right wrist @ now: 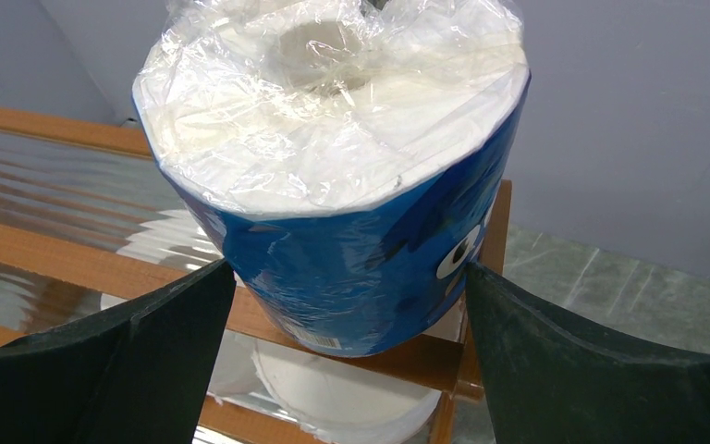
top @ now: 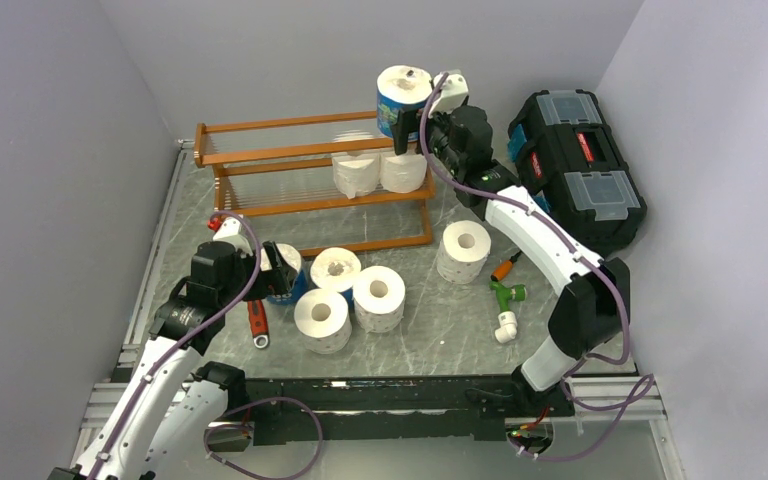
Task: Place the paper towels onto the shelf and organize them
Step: Place the paper towel on the shelf.
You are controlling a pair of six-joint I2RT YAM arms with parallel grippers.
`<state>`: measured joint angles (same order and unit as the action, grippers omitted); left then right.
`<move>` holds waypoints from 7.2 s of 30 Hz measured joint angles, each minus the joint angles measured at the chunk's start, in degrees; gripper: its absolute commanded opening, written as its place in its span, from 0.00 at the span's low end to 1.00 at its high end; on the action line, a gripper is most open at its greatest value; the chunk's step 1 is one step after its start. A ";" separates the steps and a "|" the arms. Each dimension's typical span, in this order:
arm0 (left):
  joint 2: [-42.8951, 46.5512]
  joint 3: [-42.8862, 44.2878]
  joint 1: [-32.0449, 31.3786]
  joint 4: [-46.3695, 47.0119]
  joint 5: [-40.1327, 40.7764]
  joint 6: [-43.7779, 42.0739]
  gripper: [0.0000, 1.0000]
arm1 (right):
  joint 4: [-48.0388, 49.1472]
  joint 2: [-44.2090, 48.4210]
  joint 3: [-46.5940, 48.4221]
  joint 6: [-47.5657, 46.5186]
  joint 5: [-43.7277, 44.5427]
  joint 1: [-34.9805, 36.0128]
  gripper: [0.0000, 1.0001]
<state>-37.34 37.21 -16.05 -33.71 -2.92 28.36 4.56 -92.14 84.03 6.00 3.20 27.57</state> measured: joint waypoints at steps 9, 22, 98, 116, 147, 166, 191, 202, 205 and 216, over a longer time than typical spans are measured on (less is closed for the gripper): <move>0.00 0.00 0.02 0.00 -0.02 0.00 0.99 | 0.20 -1.55 1.46 0.02 0.74 0.00 0.95; 0.00 0.00 0.11 0.00 -0.02 0.02 0.99 | 0.28 -1.64 1.53 0.02 0.79 0.02 0.98; -11.52 3.63 11.19 -4.63 5.57 14.58 0.90 | -4.46 36.35 -50.10 31.98 -12.37 5.11 1.00; -13.07 3.63 11.28 -1.33 0.55 12.41 0.91 | -7.69 34.69 -33.03 25.86 6.23 5.09 0.97; -5.01 12.04 5.84 0.26 -6.10 8.81 0.77 | 23.10 16.35 -19.80 11.43 -23.04 -15.85 0.99; -49.68 66.53 -1.46 12.37 -16.85 8.79 0.86 | 31.06 1.38 -9.18 39.47 -29.44 -20.59 1.00; -69.46 81.79 -1.95 14.27 -28.92 14.23 0.86 | 32.79 -7.91 -1.14 49.42 -35.04 -16.15 1.00; -73.16 84.41 -1.86 14.19 -31.56 14.40 0.85 | 31.47 -6.51 -3.91 46.66 -34.47 -12.92 1.00; -73.96 85.53 -1.75 14.19 -32.24 14.53 0.85 | 31.41 -5.25 -5.92 46.27 -33.73 -12.52 1.00; -79.67 90.88 -0.79 17.27 -34.93 16.35 0.85 | 30.14 -1.14 -9.90 44.37 -31.69 -10.27 0.99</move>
<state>-117.01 128.09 -16.84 -16.45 -37.85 44.71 34.70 -93.27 74.13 50.37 -28.49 17.30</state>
